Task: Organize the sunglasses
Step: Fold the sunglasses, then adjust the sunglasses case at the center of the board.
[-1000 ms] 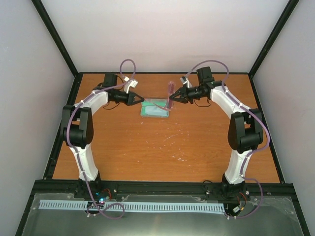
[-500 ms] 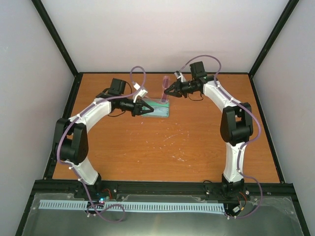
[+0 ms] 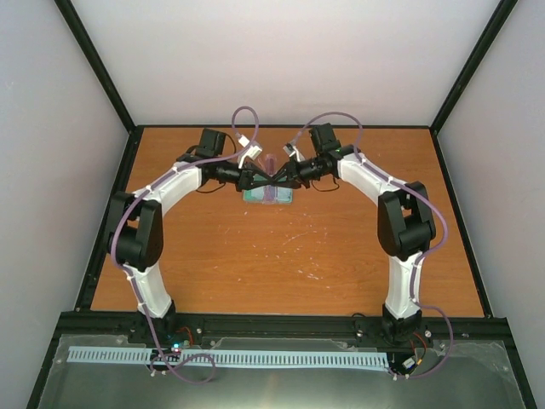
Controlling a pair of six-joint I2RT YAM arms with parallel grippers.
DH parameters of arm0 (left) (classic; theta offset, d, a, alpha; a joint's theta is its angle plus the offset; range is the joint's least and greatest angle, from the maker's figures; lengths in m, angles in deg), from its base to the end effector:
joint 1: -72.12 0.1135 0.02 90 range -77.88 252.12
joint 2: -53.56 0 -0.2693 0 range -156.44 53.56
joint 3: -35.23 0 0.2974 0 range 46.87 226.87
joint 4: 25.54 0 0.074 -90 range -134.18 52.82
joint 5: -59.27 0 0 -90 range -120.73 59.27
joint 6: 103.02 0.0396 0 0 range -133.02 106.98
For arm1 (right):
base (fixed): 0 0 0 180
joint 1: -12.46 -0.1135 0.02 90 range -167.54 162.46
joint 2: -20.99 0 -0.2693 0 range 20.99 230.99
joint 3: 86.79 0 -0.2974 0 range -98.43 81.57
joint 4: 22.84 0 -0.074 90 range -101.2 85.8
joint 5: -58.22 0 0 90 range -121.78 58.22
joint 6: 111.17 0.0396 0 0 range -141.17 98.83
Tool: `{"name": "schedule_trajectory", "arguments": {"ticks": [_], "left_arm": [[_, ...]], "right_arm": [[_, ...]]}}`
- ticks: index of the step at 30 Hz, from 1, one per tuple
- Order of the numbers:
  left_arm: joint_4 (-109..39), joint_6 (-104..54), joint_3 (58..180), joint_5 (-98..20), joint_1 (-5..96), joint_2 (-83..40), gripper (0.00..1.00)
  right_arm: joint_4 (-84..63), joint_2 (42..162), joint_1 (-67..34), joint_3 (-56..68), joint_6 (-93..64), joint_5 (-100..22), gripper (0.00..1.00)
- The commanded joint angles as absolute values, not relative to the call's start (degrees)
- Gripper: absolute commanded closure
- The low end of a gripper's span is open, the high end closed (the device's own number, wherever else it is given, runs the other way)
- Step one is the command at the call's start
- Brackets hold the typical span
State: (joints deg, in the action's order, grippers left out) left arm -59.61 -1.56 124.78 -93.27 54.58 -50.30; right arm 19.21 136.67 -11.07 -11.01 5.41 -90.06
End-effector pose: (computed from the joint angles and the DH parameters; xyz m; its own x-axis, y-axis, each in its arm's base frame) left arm 0.4032 -0.1643 0.2325 -0.5593 0.2729 -0.7827 0.8286 0.2121 -0.5182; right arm 0.4308 0.2243 0.2209 -0.9606 -0.1617 -0.2258 -0.2727 0.3941 0.8777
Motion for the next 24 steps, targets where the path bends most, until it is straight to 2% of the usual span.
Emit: {"name": "schedule_trajectory", "arguments": {"ticks": [1, 7, 9, 11, 13, 15, 20, 24], "left_arm": [[-57.6, -1.7, 127.9, -92.8, 54.4, -53.2, 0.97], [-56.6, -2.6, 129.5, -92.1, 54.9, -55.5, 0.92], [-56.3, -4.3, 130.8, -92.8, 56.0, -55.4, 0.85], [-54.9, -7.3, 131.8, -93.2, 58.0, -54.6, 0.73], [-53.2, -9.3, 132.6, -91.6, 60.7, -53.9, 0.69], [-54.9, -7.5, 135.0, -88.8, 62.4, -55.2, 0.71], [-69.3, 3.4, 146.7, -79.4, 63.5, -65.7, 0.9], [-72.2, 7.1, 149.5, -74.1, 63.7, -70.6, 0.93]], "right_arm": [[16.5, 131.9, -12.2, -8.8, 4.5, -94.4, 0.97], [15.8, 130.3, -12.5, -6.2, 4.6, -94.6, 0.97], [16.9, 130.7, -12.2, -5.7, 4.7, -92.3, 0.97], [16.9, 130.9, -11.6, -4.5, 5.6, -89.7, 0.97], [15.3, 130.6, -10.9, -2.4, 7.2, -87.9, 0.97], [12.8, 130.0, -10.4, -0.4, 9.6, -87.0, 0.97], [9.4, 128.5, -10.2, 2.6, 13.6, -83.4, 0.97], [8.6, 127.7, -10.1, 3.9, 14.8, -80.6, 0.97]]}}
